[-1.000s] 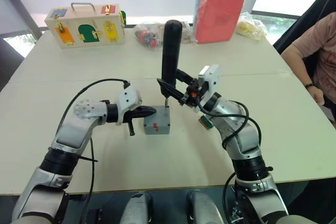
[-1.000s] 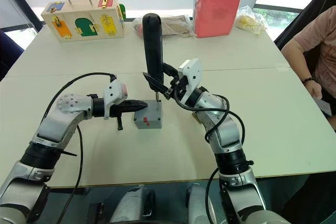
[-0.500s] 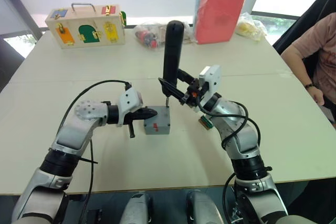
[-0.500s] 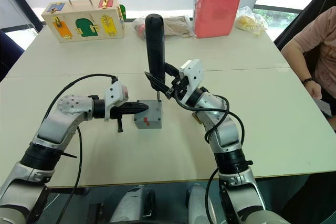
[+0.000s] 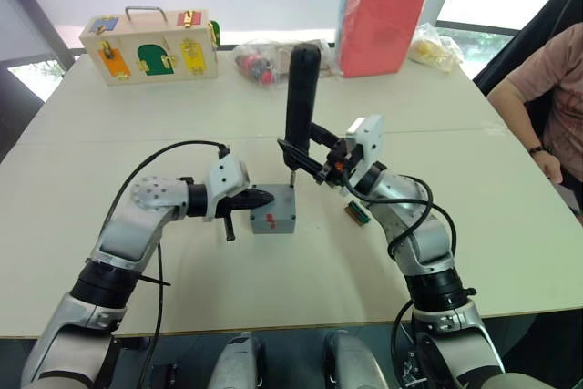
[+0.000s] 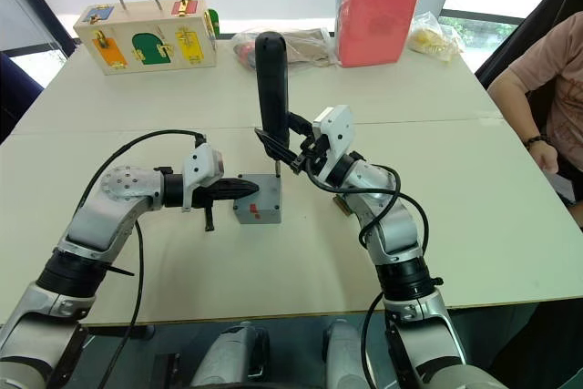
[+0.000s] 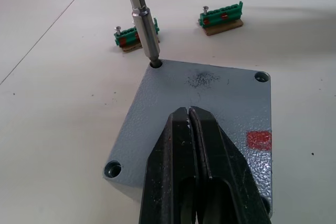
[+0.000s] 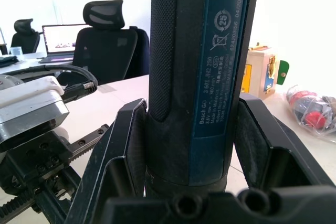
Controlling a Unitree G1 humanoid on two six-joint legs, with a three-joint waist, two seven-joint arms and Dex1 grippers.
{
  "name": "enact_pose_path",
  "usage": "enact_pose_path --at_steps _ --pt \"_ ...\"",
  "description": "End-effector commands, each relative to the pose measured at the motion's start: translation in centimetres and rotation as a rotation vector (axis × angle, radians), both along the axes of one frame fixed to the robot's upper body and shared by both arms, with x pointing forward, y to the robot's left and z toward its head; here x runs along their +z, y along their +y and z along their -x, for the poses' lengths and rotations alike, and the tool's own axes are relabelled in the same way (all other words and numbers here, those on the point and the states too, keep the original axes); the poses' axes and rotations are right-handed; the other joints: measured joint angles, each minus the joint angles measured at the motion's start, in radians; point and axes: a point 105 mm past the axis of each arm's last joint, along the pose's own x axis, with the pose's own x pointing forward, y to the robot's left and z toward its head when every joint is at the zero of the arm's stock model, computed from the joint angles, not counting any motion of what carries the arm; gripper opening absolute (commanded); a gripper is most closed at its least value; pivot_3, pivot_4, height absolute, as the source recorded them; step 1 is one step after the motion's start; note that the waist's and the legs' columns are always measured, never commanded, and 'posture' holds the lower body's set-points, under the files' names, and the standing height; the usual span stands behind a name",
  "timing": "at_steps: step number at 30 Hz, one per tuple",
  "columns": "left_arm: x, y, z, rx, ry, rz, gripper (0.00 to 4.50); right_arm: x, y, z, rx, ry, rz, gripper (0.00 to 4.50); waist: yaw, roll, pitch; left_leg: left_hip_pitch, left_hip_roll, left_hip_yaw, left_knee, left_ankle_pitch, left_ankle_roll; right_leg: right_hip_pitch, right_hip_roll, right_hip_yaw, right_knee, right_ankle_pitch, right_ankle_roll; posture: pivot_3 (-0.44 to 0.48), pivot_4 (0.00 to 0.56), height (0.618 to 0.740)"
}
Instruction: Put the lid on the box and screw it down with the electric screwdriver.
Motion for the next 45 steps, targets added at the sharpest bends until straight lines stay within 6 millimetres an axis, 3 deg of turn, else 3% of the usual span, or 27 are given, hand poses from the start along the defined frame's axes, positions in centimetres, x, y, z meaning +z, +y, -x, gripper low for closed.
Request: enact_pose_path --at_steps 1,5,20,27,45 --pt "-1.4 0.1 0.2 0.004 0.036 -0.032 0.0 0.1 0.7 0.5 0.027 -0.005 0.045 1.87 0.0 0.0 0.0 0.0 0.0 0.0 0.0 0.0 0.0 0.0 0.0 0.0 0.0 0.0 0.0 0.0 0.15 0.73" --pt "-1.9 0.1 0.2 0.006 0.041 -0.042 0.0 -2.3 1.1 0.2 0.011 0.097 0.085 1.87 0.0 0.0 -0.003 0.003 0.0 0.0 -0.001 0.0 0.0 0.003 0.0 0.0 0.0 0.0 0.0 0.0 0.15 0.73" --pt "-3.2 0.3 0.4 0.009 0.067 -0.068 0.0 -5.7 0.7 -0.2 -0.055 0.24 0.186 1.87 -0.001 0.0 -0.025 0.009 0.0 0.0 -0.002 -0.001 0.002 0.009 0.0 0.0 -0.002 -0.001 0.0 0.0 0.15 0.73" --pt "-3.6 0.2 0.6 0.006 0.079 -0.072 0.0 -6.5 0.6 -0.5 -0.079 0.29 0.21 1.87 0.0 0.001 -0.03 0.025 0.001 -0.003 -0.004 -0.006 0.01 0.024 0.0 0.0 -0.003 -0.006 -0.004 0.0 0.15 0.73" --pt "-3.9 0.1 0.8 0.006 0.091 -0.085 0.0 -6.7 0.3 -0.8 -0.091 0.357 0.205 1.87 0.0 0.0 -0.036 0.025 0.003 -0.005 -0.005 -0.007 0.011 0.024 -0.001 -0.001 -0.003 -0.008 -0.007 0.0 0.15 0.73"
